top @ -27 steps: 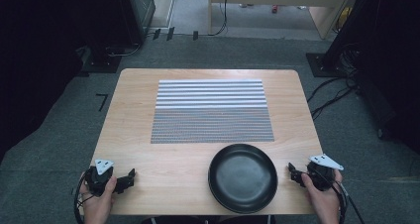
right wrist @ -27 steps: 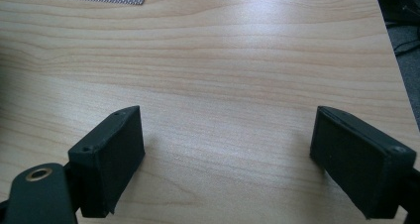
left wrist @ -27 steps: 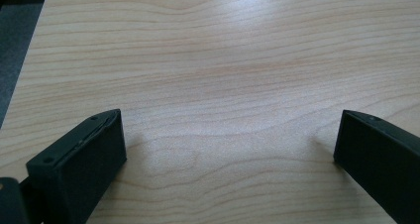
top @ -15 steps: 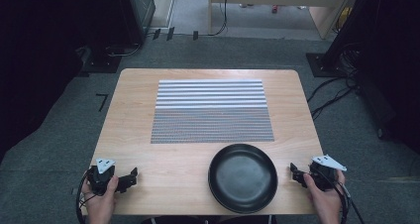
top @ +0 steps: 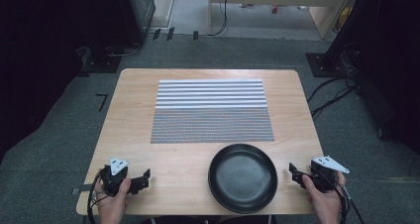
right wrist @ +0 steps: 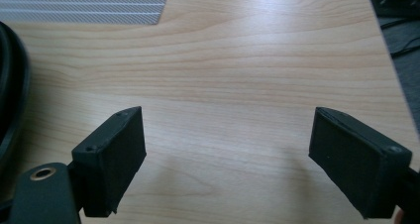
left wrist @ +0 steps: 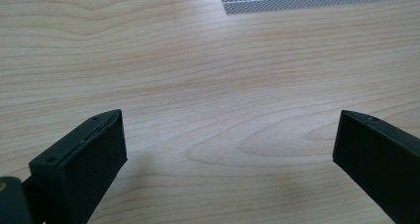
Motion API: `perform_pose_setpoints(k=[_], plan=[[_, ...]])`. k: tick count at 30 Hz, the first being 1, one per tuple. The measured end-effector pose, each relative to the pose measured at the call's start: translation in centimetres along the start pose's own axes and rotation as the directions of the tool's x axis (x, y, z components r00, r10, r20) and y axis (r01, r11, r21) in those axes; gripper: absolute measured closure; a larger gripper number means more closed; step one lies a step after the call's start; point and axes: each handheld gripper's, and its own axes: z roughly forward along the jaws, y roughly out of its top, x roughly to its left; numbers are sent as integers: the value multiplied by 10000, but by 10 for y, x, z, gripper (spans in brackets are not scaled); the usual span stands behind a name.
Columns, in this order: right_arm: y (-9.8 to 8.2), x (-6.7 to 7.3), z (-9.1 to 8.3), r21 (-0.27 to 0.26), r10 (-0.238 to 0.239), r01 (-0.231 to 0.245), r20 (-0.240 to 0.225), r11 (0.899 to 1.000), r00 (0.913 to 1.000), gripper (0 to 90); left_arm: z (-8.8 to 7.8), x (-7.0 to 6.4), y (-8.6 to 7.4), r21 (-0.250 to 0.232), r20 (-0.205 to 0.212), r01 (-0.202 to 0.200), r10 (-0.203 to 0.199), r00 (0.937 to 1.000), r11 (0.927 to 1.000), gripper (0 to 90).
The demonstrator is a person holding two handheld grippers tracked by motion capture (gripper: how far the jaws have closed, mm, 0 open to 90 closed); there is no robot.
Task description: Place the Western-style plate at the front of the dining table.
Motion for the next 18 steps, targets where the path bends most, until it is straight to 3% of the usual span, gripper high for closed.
perform_pose_setpoints(k=[3, 14, 18], plan=[[1, 2, -4, -107, 368, -371, -307, 9993, 9989, 141, 0, -6, 2, 22, 257, 8, -8, 9997, 10000, 0], [2, 16, -13, -309, 230, -244, -442, 9992, 9988, 145, 3, -29, 6, 10, 682, -347, 346, 9971, 9994, 0], [2, 19, -16, -221, 504, -517, -542, 9984, 9973, 158, 3, -34, 6, 19, 785, -416, 414, 9961, 9991, 0]])
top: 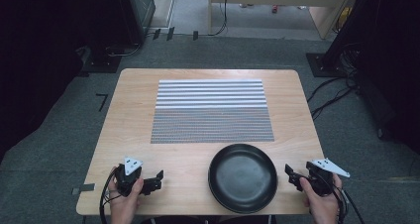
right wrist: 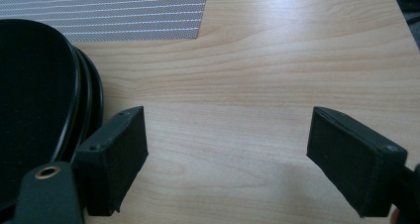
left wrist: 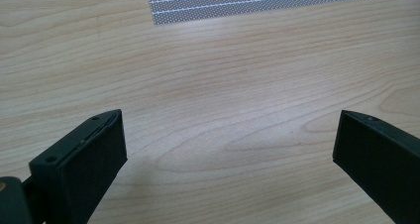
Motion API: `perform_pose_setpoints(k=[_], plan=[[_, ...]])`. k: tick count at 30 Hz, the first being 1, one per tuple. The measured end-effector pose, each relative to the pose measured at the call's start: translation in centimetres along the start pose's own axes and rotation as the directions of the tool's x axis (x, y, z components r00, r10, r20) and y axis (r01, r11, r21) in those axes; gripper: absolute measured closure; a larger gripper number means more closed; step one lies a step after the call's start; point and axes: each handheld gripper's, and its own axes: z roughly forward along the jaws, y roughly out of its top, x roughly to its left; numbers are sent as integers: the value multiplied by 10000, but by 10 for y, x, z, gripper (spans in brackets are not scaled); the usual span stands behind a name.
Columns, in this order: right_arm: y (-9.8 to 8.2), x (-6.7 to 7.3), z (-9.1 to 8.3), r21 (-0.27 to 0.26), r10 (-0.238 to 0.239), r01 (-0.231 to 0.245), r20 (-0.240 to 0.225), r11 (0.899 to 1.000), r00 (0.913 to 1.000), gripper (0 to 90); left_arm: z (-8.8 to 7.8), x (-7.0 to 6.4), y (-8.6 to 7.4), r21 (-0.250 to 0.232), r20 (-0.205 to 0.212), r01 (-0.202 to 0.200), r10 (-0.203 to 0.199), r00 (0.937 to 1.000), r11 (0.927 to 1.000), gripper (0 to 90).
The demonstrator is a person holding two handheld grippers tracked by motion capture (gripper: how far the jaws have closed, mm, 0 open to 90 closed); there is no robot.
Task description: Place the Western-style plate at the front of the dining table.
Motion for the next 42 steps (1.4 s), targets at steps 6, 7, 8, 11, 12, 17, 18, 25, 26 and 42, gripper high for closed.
perform_pose_setpoints(k=[6, 7, 8, 11, 12, 17, 18, 25, 26, 42], plan=[[0, 8, -5, -81, -16, 14, -183, 10000, 9998, 163, 2, -9, 3, -3, 236, -31, 31, 9997, 10000, 0], [0, 9, -6, -93, -31, 29, -206, 10000, 9998, 163, 2, -11, 3, -1, 285, -51, 51, 9996, 10000, 0], [0, 10, -6, -95, -22, 20, -240, 10000, 9997, 164, 3, -13, 4, -1, 344, -82, 82, 9994, 10000, 0], [0, 12, -6, -94, -48, 46, -274, 9999, 9996, 168, 4, -19, 5, -3, 487, -154, 154, 9987, 9999, 0], [0, 13, -6, -100, -33, 30, -279, 9999, 9996, 170, 4, -21, 5, 7, 534, -180, 179, 9984, 9998, 0], [0, 16, -8, -178, -15, 9, -356, 9998, 9994, 178, 6, -29, 6, 13, 759, -237, 235, 9968, 9997, 0], [0, 17, -9, -186, -6, -1, -355, 9998, 9994, 180, 6, -31, 7, 3, 785, -222, 221, 9967, 9998, 0], [0, 21, -11, -270, -70, 60, -373, 9996, 9993, 200, 7, -45, 9, -33, 897, -613, 614, 9941, 9981, 0], [0, 22, -12, -259, -45, 35, -391, 9997, 9992, 202, 8, -50, 10, -67, 996, -683, 686, 9927, 9976, 0], [0, 27, -17, -495, -3, -22, -504, 9988, 9987, 210, 14, -80, 22, -249, 1681, -1020, 1047, 9802, 9945, 0]])
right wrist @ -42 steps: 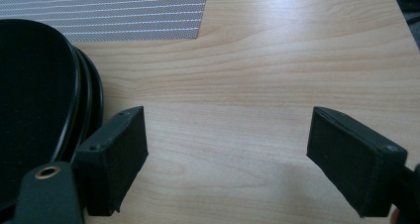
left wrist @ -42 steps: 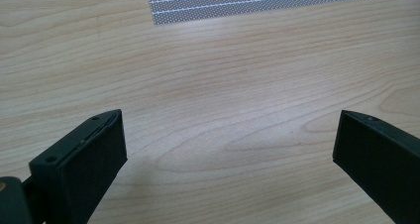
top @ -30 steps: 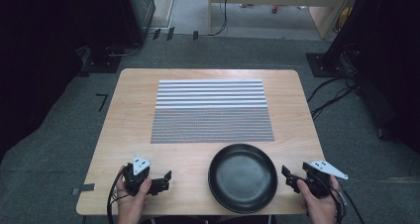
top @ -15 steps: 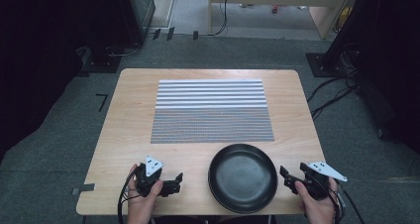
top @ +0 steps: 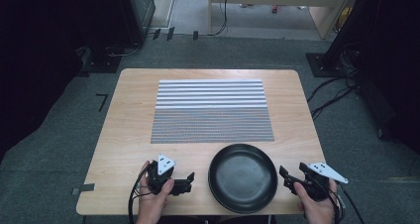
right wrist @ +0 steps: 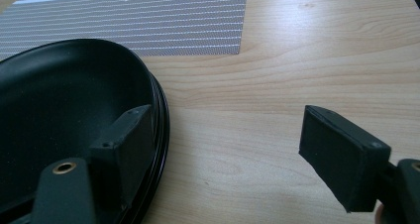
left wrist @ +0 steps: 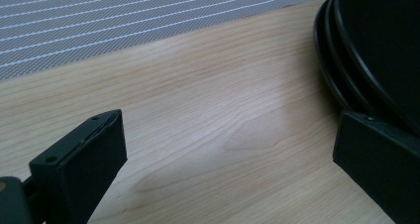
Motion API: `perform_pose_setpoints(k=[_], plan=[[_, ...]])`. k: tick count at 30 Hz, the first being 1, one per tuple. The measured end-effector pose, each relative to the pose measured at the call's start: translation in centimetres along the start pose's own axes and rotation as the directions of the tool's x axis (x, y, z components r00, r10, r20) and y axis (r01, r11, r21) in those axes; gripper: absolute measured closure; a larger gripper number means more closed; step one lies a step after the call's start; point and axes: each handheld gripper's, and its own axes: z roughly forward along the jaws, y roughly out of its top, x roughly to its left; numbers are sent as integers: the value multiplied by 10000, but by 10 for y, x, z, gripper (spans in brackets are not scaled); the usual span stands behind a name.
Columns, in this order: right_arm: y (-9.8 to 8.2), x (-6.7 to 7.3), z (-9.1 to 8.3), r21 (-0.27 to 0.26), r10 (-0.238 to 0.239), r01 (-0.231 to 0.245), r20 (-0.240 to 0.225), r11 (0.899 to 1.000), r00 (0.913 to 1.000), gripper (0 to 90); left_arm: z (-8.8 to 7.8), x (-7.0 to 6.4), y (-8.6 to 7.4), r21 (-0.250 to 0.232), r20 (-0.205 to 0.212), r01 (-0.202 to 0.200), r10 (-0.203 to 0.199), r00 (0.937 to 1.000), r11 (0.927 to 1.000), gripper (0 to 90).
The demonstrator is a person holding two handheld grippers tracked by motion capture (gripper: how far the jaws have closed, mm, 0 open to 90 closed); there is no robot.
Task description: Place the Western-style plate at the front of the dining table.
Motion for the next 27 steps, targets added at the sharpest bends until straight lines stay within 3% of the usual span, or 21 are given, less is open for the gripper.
perform_pose_setpoints(k=[9, 16, 27], plan=[[0, 2, -2, -70, -47, 47, -121, 10000, 9999, 209, 1, -12, 8, -191, 170, -203, 206, 9996, 9996, 0], [2, 11, -5, -247, -550, 547, -129, 9982, 9984, 202, 3, -26, 17, -324, 635, -285, 305, 9975, 9991, 0], [5, 20, -6, -218, -618, 615, -137, 9979, 9980, 196, 7, -43, 27, -406, 1183, -208, 255, 9926, 9990, 0]])
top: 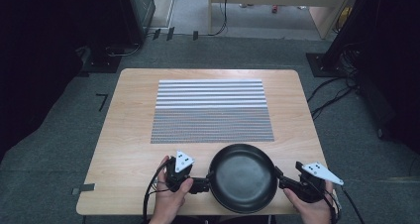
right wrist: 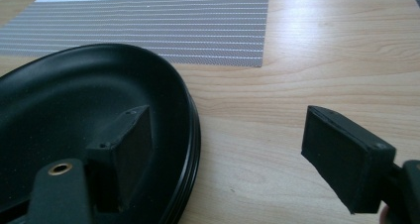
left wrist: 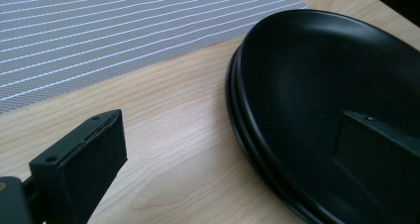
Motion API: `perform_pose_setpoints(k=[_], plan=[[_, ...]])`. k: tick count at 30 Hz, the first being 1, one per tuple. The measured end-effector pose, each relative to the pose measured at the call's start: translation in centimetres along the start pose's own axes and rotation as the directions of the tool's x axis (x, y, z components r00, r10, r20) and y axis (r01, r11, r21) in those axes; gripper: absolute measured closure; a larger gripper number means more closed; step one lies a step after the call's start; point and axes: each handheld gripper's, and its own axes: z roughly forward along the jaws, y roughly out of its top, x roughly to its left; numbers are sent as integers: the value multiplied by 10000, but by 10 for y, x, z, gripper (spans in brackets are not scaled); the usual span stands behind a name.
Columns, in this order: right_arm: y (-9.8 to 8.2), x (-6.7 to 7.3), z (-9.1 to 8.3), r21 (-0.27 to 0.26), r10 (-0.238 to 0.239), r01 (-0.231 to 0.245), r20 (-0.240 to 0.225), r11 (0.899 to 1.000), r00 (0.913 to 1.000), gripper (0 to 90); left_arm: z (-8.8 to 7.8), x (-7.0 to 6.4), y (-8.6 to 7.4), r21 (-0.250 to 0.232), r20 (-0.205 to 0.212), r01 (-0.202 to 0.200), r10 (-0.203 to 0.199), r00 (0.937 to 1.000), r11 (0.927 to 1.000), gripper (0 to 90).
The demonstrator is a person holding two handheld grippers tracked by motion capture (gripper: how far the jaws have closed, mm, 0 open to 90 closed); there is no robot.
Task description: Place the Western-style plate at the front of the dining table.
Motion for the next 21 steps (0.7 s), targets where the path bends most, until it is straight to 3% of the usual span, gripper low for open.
perform_pose_setpoints(k=[6, 9, 12, 13, 14, 18, 21], plan=[[-1, 3, 4, 300, -103, 111, -255, 9995, 9996, 243, 4, -7, 3, -16, 384, 48, -48, 9992, 10000, 0], [-3, 6, 5, 280, -404, 415, -405, 9987, 9984, 360, 7, -11, 4, -11, 247, 73, -73, 9997, 10000, 60], [-5, 9, 5, 178, -535, 547, -658, 9983, 9964, 465, 10, -14, 6, 104, 454, 66, -71, 9989, 9999, 73], [-6, 10, 5, 172, -504, 518, -744, 9985, 9960, 499, 12, -17, 6, 113, 518, 116, -122, 9986, 9999, 74], [-6, 10, 5, 172, -504, 518, -744, 9985, 9960, 499, 12, -17, 6, 113, 518, 116, -122, 9986, 9999, 131], [-8, 11, 7, 590, -111, 168, -947, 9981, 9954, 570, 14, -21, 7, 207, 674, 82, -95, 9977, 9998, 147], [-8, 10, 6, 676, -26, 82, -834, 9977, 9965, 593, 16, -24, 4, 278, 801, 50, -72, 9968, 9996, 243]])
